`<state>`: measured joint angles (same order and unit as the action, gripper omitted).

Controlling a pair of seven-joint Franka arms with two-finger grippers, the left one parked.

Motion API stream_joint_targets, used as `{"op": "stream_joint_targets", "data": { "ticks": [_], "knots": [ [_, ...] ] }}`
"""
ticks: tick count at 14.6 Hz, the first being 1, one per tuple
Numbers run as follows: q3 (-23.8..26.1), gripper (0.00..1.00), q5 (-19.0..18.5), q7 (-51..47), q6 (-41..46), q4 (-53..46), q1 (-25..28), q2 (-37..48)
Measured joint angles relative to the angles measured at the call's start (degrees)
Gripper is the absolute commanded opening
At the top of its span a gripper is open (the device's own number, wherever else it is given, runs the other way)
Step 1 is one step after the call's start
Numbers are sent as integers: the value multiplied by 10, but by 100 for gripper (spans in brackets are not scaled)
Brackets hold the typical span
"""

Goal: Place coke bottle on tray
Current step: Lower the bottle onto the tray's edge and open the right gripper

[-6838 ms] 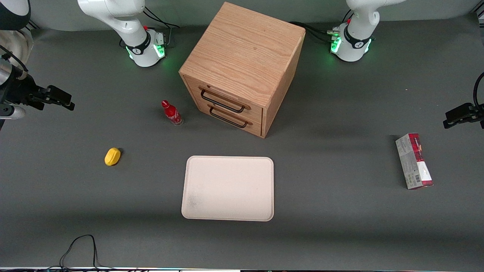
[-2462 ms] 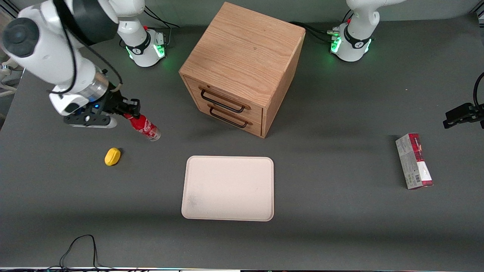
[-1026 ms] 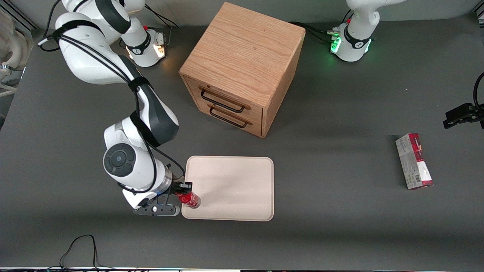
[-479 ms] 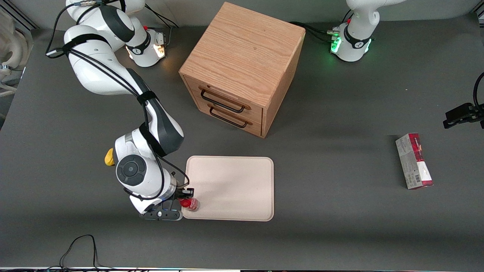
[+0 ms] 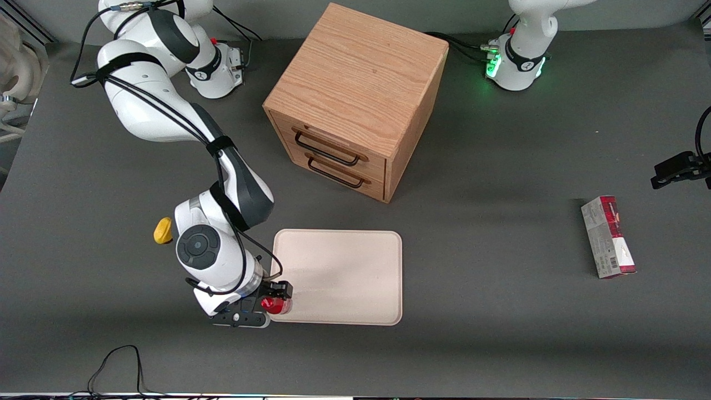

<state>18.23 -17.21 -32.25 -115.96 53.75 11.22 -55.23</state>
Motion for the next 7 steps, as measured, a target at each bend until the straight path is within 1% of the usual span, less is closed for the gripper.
{"op": "stream_joint_targets", "data": {
  "ticks": [4,7],
  "knots": [
    [0,100,0,-1,-1,-10,0,7],
    [-7,100,-1,11,36,0,0,44]
  ]
}}
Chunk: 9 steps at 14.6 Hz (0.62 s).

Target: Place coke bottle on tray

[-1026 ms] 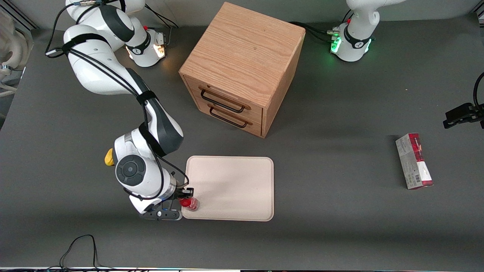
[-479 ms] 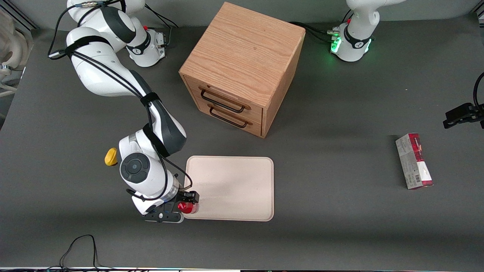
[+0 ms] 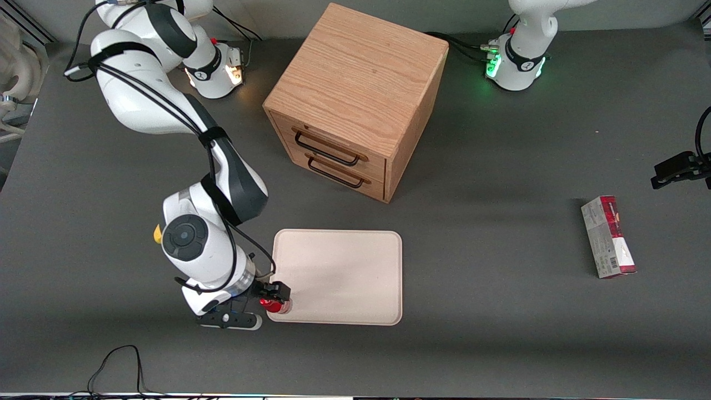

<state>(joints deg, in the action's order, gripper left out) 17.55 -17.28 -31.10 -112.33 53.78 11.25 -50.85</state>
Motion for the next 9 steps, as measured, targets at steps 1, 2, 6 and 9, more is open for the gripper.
{"op": "stream_joint_targets", "data": {
  "ticks": [1,2,6,9],
  "knots": [
    [-12,100,11,7,15,18,1,25],
    [-38,100,48,28,25,49,2,62],
    [-131,100,134,140,71,193,2,215],
    [-181,100,155,171,92,305,-3,331]
  ]
}}
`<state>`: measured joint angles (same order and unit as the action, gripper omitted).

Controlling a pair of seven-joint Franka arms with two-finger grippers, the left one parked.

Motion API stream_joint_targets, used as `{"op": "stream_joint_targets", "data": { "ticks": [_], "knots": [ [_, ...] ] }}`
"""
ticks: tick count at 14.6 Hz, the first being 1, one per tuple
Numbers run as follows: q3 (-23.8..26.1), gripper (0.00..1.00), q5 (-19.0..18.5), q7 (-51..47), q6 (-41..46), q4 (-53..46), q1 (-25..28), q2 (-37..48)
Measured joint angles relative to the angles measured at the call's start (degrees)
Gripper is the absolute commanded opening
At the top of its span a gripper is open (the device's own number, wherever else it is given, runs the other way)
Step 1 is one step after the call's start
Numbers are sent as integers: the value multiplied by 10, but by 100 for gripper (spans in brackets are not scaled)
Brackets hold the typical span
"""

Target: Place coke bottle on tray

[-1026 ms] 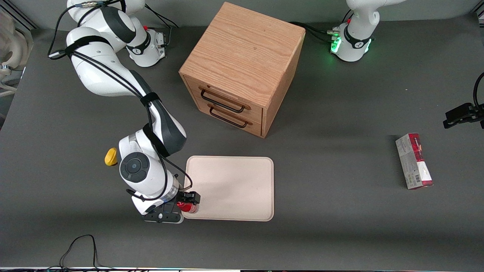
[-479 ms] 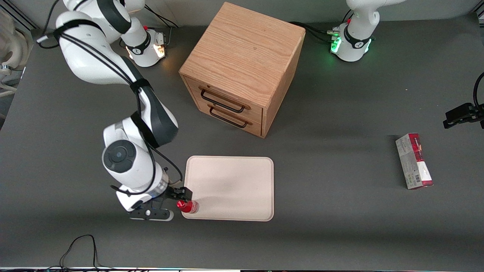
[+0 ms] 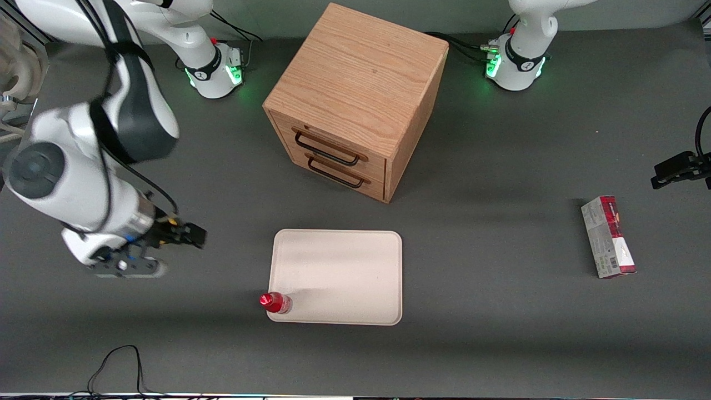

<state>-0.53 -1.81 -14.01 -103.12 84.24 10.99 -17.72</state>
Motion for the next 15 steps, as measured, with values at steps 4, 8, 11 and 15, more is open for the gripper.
{"op": "stream_joint_targets", "data": {
  "ticks": [4,8,11,15],
  "knots": [
    [-30,100,10,50,4,127,-46,140],
    [-32,100,11,57,49,181,-79,233],
    [-29,100,12,57,76,188,-78,255],
    [-26,100,12,57,77,193,-78,256]
  ]
}}
